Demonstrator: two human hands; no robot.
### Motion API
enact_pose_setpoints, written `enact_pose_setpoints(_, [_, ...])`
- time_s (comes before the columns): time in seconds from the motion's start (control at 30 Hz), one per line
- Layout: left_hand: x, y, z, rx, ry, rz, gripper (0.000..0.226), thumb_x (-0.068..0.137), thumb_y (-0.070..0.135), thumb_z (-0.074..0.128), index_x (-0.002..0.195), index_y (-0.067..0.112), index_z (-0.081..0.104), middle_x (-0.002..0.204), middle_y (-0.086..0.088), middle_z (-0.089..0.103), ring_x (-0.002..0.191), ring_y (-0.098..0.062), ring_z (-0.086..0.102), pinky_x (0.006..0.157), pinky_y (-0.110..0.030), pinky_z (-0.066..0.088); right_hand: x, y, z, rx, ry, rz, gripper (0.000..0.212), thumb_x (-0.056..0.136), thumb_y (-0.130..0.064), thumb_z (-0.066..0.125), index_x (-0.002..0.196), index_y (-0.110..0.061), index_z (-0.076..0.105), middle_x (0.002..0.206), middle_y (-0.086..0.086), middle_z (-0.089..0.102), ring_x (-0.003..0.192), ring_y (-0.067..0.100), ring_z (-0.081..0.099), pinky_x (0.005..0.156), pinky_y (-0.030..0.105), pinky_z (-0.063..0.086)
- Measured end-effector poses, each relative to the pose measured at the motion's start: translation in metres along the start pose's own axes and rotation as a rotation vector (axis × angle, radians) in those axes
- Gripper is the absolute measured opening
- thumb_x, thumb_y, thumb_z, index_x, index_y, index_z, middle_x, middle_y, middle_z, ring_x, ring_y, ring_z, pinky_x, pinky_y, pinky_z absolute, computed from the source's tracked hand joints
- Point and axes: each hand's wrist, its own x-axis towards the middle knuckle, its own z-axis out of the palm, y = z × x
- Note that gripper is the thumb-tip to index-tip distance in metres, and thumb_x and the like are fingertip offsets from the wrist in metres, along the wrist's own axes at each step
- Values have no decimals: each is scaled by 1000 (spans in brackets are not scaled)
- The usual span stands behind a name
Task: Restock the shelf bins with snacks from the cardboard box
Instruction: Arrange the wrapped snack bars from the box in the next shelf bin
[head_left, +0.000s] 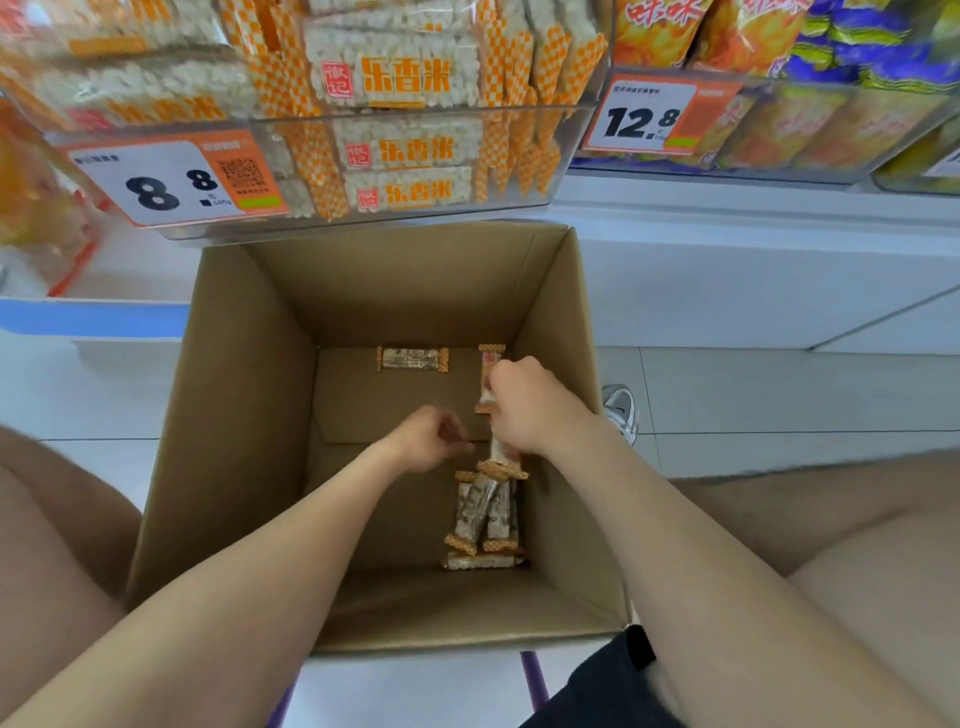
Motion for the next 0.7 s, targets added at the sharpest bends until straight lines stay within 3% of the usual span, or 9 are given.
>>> enact_pose_setpoints(0.1, [22, -4, 30, 101, -83, -70, 48, 85, 35, 85, 123, 16, 61, 115, -2, 70, 105, -21, 67, 82, -32, 55, 4, -1, 6, -58, -60, 6, 22, 93, -4, 68, 97, -13, 49, 100, 7, 47, 96, 35, 61, 73, 41, 49])
enact_pose_setpoints(0.13, [27, -6, 40, 155, -152, -78, 59, 84, 34, 87, 131, 16, 57, 124, -2, 68, 112, -20, 66, 88, -33, 56, 6, 0, 8, -43, -52, 4, 19, 93, -2, 66, 104, -10, 53, 103, 9, 51, 99, 36, 62, 75, 43, 53])
enact_pose_setpoints(0.2, [32, -11, 60, 173, -254, -110, 85, 79, 32, 90, 148, 16, 43, 139, -3, 61, 122, -22, 61, 97, -36, 57, 11, 2, 9, 25, -8, -14, 33, 91, 2, 62, 121, -9, 59, 113, 14, 59, 101, 39, 65, 82, 48, 60])
enact_pose_setpoints(0.3, [33, -14, 80, 202, -299, -160, 102, 81, 27, 89, 158, 13, 24, 147, -5, 50, 131, -26, 54, 109, -39, 49, 16, 4, 9, 91, 58, -7, 36, 91, 4, 60, 123, -11, 61, 109, 14, 62, 95, 37, 65, 78, 48, 61])
enact_pose_setpoints(0.43, [34, -22, 84, 260, -318, -196, 80, 83, 26, 87, 150, 18, 45, 144, -6, 57, 124, -26, 59, 104, -41, 55, 18, 4, 12, 96, 63, -1, 30, 96, -1, 57, 123, -13, 60, 113, 13, 62, 95, 36, 65, 79, 46, 61])
enact_pose_setpoints(0.5, [35, -30, 76, 208, -345, -229, 83, 79, 26, 90, 150, 19, 47, 145, -6, 57, 127, -27, 59, 104, -44, 55, 19, 4, 13, 53, 23, -6, 31, 98, -2, 55, 127, -14, 60, 116, 15, 61, 95, 37, 65, 77, 44, 60])
enact_pose_setpoints(0.7, [11, -11, 6, -128, -60, -199, 91, 70, 43, 95, 147, 17, 52, 143, -1, 59, 126, -24, 58, 92, -31, 49, 14, 4, 11, 26, -146, -12, 41, 95, 0, 62, 132, -14, 53, 123, 15, 54, 101, 37, 63, 85, 49, 60])
